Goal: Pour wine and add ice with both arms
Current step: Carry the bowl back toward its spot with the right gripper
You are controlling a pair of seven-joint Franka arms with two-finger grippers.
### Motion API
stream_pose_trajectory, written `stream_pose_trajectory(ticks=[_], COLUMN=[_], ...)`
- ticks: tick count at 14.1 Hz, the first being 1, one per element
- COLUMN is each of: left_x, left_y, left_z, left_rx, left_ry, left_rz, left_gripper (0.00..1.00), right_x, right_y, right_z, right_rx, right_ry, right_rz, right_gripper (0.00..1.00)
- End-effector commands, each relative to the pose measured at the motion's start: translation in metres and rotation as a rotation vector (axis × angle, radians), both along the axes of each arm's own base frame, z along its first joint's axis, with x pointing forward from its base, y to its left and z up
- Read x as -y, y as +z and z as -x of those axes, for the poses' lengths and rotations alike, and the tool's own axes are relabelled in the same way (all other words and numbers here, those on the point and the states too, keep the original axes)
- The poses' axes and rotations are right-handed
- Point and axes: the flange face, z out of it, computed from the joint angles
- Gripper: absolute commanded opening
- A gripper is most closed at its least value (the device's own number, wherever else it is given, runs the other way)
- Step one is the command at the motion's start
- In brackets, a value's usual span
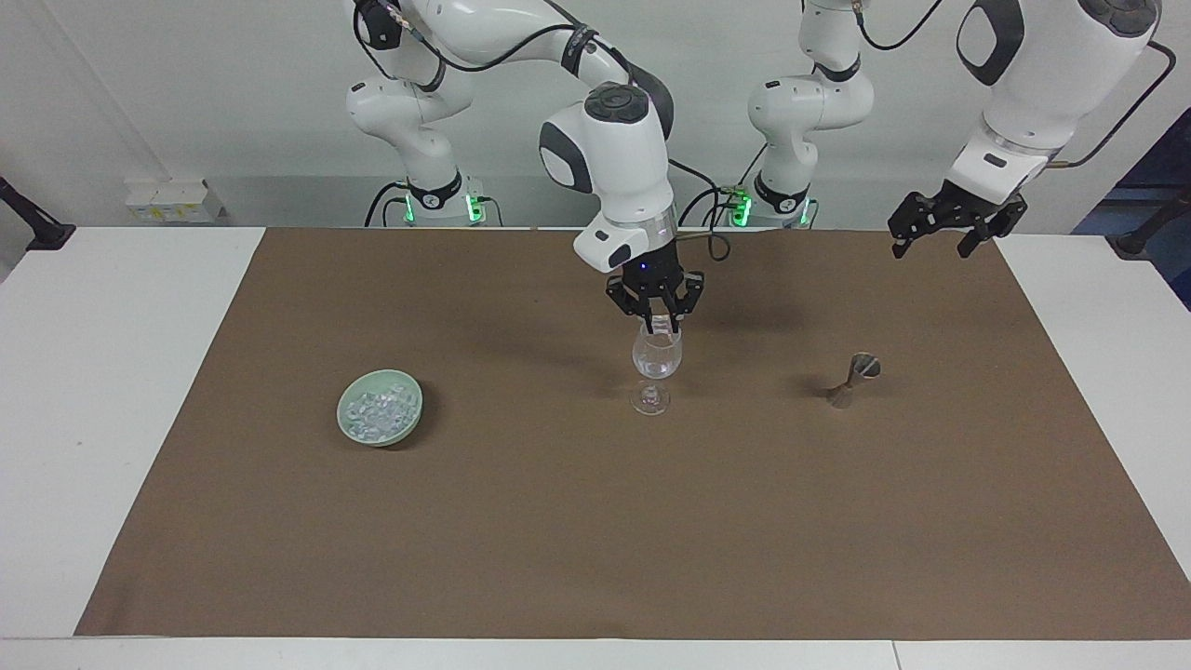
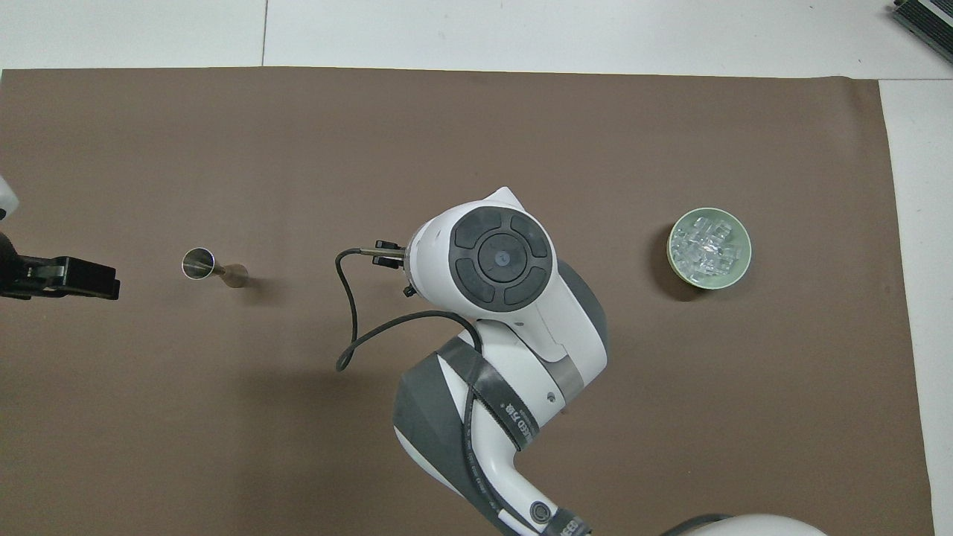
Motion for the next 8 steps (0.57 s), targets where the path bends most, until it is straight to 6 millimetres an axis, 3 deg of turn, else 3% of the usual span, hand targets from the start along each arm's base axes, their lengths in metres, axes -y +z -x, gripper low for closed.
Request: stream_pose_trajectory(ticks=[1,4,8], left_x=[-0.001,0.002,0.02], left_y=[0.006,0.022,0.022], left_z=[0.002,-0.004,-0.009], left_rx=[0.008,-0.002,0.001], left_ry=[-0.005,-0.032,-0.069], left_rz=[0.026,-0.021,-0.027], left_gripper=[1.0,1.0,1.0], right_x=[0.001,0.002,0.003], right_y=[0.0,0.0,0.007], right_z=[0.0,-0.001,-0.003], right_rx=[0.003,0.005,0.02], right_ry=[-0.002,-0.005,-0.003], right_rz=[0.0,0.0,0.007], right_gripper=[0.38,0.39,0.44])
